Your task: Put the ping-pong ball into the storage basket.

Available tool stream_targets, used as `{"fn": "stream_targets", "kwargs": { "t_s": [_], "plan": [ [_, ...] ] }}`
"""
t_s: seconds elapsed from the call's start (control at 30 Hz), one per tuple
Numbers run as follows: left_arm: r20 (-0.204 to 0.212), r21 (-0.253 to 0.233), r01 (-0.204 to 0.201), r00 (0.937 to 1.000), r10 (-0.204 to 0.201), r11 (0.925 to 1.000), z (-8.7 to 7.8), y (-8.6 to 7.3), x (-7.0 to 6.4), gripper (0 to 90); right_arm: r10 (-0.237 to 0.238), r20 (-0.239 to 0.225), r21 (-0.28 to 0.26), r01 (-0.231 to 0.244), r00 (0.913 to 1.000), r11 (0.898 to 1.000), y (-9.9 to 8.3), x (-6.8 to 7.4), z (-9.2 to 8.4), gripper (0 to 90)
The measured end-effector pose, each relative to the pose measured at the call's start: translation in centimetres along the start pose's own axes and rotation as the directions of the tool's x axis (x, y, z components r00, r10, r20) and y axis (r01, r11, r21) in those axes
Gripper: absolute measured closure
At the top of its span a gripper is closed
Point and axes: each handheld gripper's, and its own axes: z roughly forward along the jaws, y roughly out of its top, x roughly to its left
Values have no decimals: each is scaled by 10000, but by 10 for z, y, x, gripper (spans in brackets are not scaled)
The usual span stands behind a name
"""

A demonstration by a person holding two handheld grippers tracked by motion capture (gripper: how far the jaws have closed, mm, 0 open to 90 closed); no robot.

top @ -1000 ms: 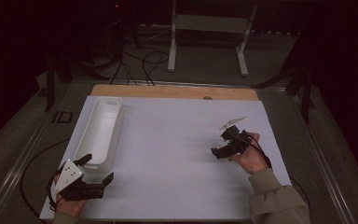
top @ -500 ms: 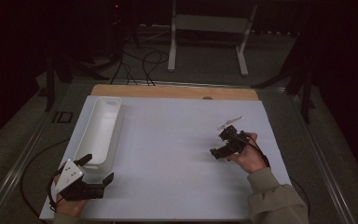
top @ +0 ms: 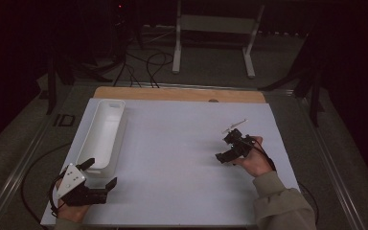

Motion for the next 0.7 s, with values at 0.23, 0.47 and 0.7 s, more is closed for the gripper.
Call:
{"fn": "stream_targets", "kwargs": {
  "t_s": [0.23,0.47,0.7],
  "plan": [
    [0,2,-4,10000,4,10000,0,0,0,1,46,12,143,-46,10000,9999,1,-1,3,98],
    [-4,2,-11,10000,11,10000,0,0,0,1,109,-11,216,-109,9999,9997,0,-2,5,120],
    [-2,2,-9,10000,9,10000,0,0,0,1,191,-14,421,-191,9998,9989,0,-3,9,129]
  ]
}}
